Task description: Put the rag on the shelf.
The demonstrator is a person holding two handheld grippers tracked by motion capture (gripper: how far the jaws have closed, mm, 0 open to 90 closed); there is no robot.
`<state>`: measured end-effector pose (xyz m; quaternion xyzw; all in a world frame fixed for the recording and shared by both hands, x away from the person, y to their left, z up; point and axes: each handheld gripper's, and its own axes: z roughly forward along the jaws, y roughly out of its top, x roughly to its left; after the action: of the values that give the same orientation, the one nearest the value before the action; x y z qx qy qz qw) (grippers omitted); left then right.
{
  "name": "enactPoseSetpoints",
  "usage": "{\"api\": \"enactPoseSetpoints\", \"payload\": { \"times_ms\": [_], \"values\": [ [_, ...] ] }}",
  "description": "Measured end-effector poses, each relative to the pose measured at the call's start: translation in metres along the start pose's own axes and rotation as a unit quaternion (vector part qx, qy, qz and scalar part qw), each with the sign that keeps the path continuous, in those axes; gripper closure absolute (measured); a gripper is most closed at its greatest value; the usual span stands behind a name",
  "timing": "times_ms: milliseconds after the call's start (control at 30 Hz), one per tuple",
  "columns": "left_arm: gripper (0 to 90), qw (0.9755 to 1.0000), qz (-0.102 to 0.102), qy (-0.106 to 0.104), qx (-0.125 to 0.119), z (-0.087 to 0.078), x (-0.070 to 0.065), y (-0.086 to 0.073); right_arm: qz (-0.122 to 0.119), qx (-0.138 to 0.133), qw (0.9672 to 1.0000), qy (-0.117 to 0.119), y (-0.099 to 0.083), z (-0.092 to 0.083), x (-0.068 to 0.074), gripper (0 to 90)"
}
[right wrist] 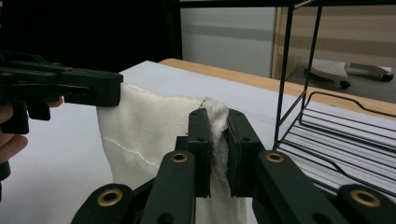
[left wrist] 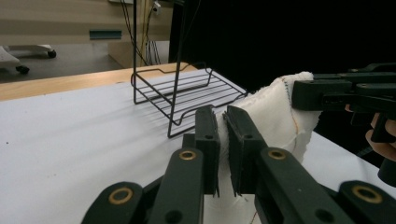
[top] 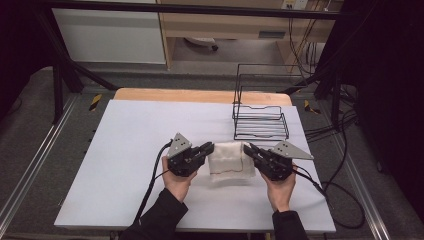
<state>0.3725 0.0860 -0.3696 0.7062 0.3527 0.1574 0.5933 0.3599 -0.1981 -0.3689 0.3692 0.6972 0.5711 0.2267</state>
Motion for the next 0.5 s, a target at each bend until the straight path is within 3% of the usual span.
{"api": "enactPoseSetpoints", "payload": {
  "times_ms": [500],
  "values": [
    [82.9, 0.9995, 0.012, 0.000, -0.028, -0.008, 0.000, 0.016, -0.012, -0.025, 0.9996, -0.005, 0.014, -0.002, 0.007, 81.8]
  ]
}}
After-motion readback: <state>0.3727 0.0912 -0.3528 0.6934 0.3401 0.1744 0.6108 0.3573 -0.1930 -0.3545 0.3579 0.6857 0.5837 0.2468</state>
